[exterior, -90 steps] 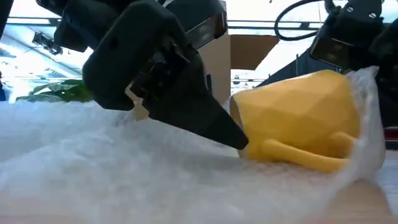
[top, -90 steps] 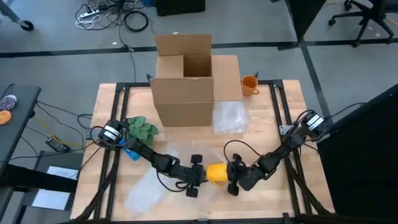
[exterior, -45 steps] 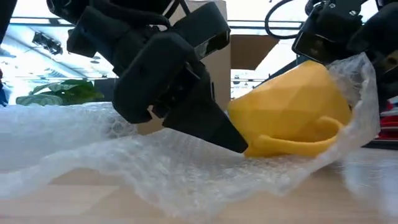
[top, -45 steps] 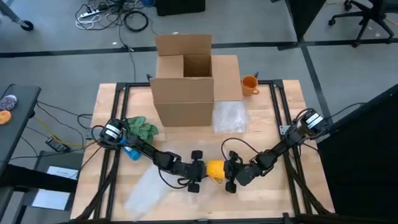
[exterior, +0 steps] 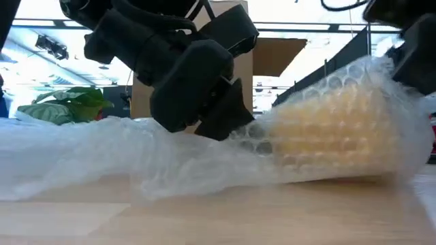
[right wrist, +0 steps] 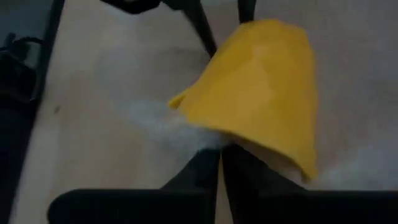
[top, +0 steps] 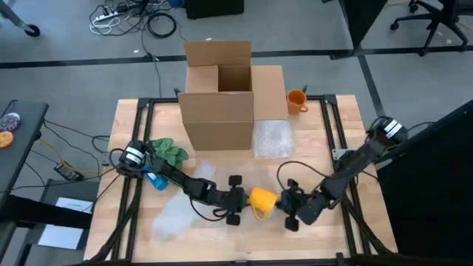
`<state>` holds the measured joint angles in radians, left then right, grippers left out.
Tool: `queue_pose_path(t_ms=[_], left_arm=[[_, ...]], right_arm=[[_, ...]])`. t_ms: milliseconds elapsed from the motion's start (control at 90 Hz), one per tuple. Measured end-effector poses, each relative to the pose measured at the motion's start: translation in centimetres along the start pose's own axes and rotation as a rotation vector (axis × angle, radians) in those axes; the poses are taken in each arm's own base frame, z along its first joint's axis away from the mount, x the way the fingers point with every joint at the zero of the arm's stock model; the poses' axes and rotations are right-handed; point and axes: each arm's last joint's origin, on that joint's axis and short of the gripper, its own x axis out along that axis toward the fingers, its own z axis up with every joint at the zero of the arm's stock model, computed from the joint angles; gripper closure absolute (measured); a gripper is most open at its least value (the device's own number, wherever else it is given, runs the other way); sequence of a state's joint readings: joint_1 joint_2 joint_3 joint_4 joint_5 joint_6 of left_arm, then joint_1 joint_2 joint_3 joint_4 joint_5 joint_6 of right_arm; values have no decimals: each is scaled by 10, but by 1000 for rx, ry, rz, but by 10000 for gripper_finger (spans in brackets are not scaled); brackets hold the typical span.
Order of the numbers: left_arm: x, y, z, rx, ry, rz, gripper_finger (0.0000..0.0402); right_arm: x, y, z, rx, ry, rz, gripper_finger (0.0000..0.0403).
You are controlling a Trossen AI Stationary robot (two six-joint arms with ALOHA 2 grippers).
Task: Wrap mug
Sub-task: Wrap the yellow mug with the bubble wrap
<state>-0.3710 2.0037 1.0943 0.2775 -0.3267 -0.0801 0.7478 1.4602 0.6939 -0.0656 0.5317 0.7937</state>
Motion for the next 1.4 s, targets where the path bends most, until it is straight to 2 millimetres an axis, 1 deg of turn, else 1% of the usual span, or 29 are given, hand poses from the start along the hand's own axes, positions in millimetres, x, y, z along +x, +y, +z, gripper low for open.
queue_pose_path(t_ms=[156, 222, 311, 467, 578, 667, 744, 867, 1189, 1400], left_arm=[[0, 0, 0, 0, 3, -4, 302], [0, 0, 0, 0, 3, -4, 302], [0, -1, 0, -2, 0, -5, 302], [0, -1, 0, -2, 1, -5, 302], [0, -1, 0, -8, 0, -6, 302], [0, -1, 0, -9, 0, -6, 302], [0, -1, 0, -11, -5, -7, 302], [0, -1, 1, -15, -17, -8, 302], [0, 0, 0, -16, -8, 0, 302], [0, 0, -1, -18, -4, 10, 302]], right_arm=[[-20, 8, -9, 40, 16, 33, 403], [-24, 12, -14, 48, -10, 27, 403], [-24, 16, -23, 56, -34, -3, 403], [-13, 18, -43, 77, -4, -68, 403], [4, 18, -58, 94, 16, -107, 403], [19, 22, -63, 114, -6, -84, 403], [30, 26, -61, 109, -62, -57, 403], [42, 23, -53, 73, -154, -95, 403], [59, 9, -27, -7, -212, -139, 403], [69, -5, -12, -62, -225, -187, 403]])
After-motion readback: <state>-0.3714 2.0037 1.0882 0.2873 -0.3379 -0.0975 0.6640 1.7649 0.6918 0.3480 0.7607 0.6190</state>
